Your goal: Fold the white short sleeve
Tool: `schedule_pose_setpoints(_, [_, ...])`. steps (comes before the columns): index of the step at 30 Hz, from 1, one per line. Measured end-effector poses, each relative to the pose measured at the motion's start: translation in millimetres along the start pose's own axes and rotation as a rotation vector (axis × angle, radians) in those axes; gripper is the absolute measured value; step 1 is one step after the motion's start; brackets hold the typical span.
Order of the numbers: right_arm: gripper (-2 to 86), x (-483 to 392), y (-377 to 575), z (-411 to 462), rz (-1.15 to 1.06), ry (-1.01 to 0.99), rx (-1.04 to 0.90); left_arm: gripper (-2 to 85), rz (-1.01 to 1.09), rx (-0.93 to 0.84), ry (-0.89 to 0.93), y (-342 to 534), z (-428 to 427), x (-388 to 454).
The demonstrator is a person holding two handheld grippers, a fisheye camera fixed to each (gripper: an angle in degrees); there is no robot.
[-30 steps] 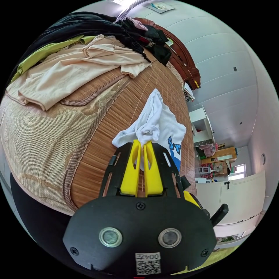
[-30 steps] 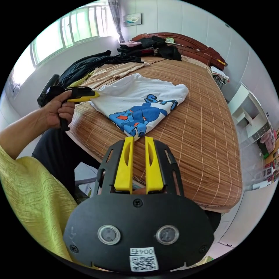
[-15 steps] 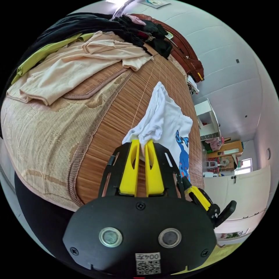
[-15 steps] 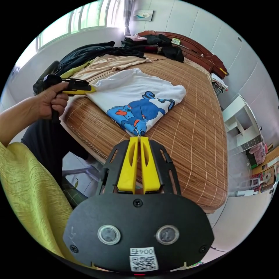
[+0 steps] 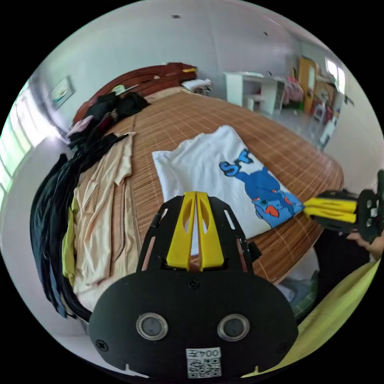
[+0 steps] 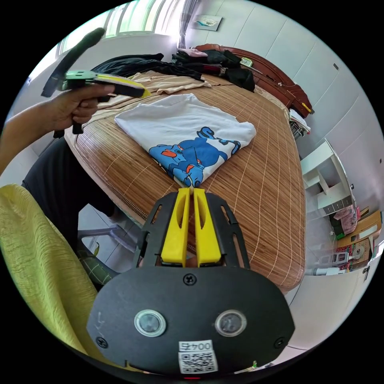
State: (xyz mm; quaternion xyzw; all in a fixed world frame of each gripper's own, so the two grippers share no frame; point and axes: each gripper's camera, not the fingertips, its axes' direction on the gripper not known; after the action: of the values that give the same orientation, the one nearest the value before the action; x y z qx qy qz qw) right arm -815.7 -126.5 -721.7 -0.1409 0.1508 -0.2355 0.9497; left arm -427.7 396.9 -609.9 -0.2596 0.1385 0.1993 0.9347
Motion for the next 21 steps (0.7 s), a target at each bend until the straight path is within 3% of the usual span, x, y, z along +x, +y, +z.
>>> schedule_pose_setpoints(4, [0.8, -0.7, -8.5, -11.4, -0.025, 0.023, -0.022, 0.8, -0.006, -0.187, -0.124, -2.5, 69.0, 27.1])
schedule_pose_setpoints(5, [0.6, 0.0, -9.1, -13.0, -0.028, 0.027, -0.024, 0.9, -0.016, -0.198, -0.086, 3.0, 80.0, 28.7])
schedule_pose_setpoints(11, [-0.2, 13.8, -1.2, -29.6, -0.041, 0.026, -0.040, 0.8, -0.111, -0.174, 0.055, 29.5, 97.3, 55.2])
schedule_pose_setpoints(21, [1.7, 28.1, 1.1, -37.0, -0.003, -0.045, -0.040, 0.5, -0.086, -0.180, 0.021, 48.8, 133.4, 97.0])
